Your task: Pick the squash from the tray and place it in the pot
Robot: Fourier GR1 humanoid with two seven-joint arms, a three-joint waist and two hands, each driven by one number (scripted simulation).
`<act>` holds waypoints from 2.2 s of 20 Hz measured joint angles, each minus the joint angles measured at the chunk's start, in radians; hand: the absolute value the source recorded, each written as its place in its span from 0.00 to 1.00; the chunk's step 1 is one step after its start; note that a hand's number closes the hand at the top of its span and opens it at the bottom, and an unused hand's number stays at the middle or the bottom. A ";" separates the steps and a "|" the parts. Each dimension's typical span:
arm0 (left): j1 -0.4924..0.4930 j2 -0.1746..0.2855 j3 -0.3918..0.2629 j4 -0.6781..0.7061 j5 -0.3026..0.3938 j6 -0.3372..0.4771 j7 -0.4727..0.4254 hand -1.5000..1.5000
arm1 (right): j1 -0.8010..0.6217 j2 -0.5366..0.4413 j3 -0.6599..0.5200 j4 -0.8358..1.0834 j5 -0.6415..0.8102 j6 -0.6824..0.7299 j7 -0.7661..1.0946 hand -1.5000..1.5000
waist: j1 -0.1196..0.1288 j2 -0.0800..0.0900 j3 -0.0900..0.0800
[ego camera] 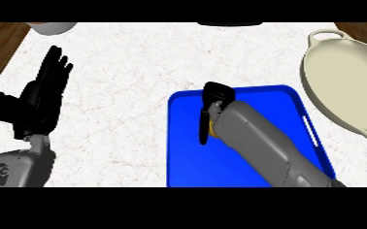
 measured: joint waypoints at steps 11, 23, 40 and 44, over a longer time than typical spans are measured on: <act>0.016 0.003 0.018 -0.027 0.001 -0.016 0.013 0.50 | 0.042 -0.011 -0.002 0.021 0.064 0.004 -0.038 1.00 | 0.002 -0.007 -0.002; -0.017 -0.015 0.023 -0.001 -0.017 -0.016 0.019 0.50 | 0.078 -0.031 0.011 -0.022 0.135 0.070 -0.111 1.00 | 0.003 -0.016 -0.006; 0.032 -0.008 0.062 -0.016 -0.017 -0.024 0.012 0.50 | 0.494 -0.282 0.077 -0.838 0.313 -0.201 -0.462 1.00 | -0.047 -0.009 0.001; 0.033 -0.001 0.072 -0.020 -0.012 -0.029 0.016 0.50 | 0.552 -0.335 -0.032 -1.022 0.367 -0.314 -0.442 1.00 | -0.051 -0.010 0.002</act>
